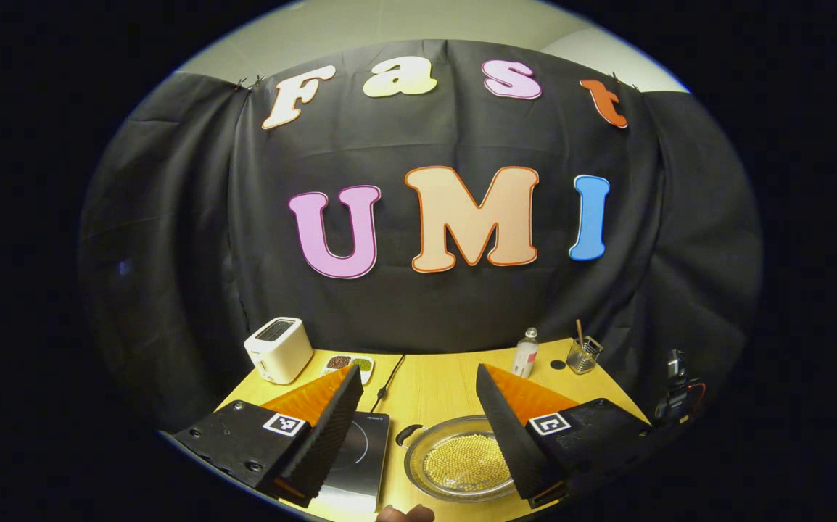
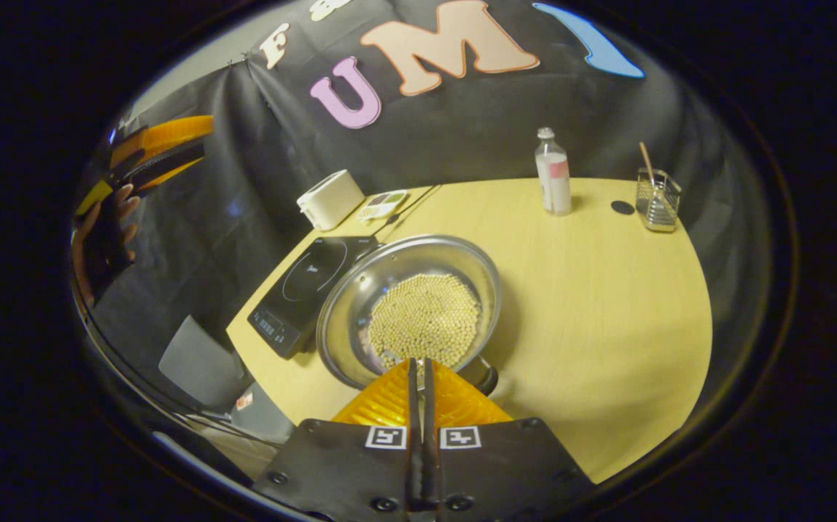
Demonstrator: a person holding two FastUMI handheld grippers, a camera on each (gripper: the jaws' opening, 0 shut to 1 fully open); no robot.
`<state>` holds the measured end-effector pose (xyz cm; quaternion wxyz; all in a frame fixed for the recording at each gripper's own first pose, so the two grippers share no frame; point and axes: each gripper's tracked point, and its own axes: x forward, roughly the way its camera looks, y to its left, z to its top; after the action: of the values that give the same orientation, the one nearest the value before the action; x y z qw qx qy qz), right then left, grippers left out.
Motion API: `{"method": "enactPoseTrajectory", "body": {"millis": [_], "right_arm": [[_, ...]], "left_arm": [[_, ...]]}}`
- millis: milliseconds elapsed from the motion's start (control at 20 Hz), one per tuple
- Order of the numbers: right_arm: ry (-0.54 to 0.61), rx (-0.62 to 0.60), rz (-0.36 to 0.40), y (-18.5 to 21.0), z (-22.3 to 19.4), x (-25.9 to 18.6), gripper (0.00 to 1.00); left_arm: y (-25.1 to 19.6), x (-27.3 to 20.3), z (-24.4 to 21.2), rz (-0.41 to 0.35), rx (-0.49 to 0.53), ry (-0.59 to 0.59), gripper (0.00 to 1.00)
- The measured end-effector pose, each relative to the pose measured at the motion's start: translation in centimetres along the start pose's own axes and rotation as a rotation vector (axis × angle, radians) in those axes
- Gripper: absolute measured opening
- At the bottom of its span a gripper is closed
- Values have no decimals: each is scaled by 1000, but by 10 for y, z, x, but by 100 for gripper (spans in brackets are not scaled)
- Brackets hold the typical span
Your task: First push the handle of the pot to place it horizontally, then grasp the pot with both hands and set it on the induction cooktop.
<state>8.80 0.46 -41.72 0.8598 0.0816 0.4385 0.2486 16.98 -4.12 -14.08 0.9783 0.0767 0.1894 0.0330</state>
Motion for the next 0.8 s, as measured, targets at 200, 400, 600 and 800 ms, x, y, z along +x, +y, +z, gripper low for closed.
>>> {"method": "enactPoseTrajectory", "body": {"millis": [200, 400, 600, 800], "right_arm": [[100, -35, 37, 7, -29, 11, 0], [206, -111, 36, 4, -56, 22, 3], [254, -154, 7, -6, -67, 28, 3], [267, -160, -7, -13, -68, 29, 2]], "left_arm": [[-1, 1, -2, 2, 6, 10, 96], [-5, 0, -1, -6, 20, 11, 94], [-5, -1, -1, -2, 26, 10, 96], [-3, -3, -4, 5, 23, 15, 96]]}}
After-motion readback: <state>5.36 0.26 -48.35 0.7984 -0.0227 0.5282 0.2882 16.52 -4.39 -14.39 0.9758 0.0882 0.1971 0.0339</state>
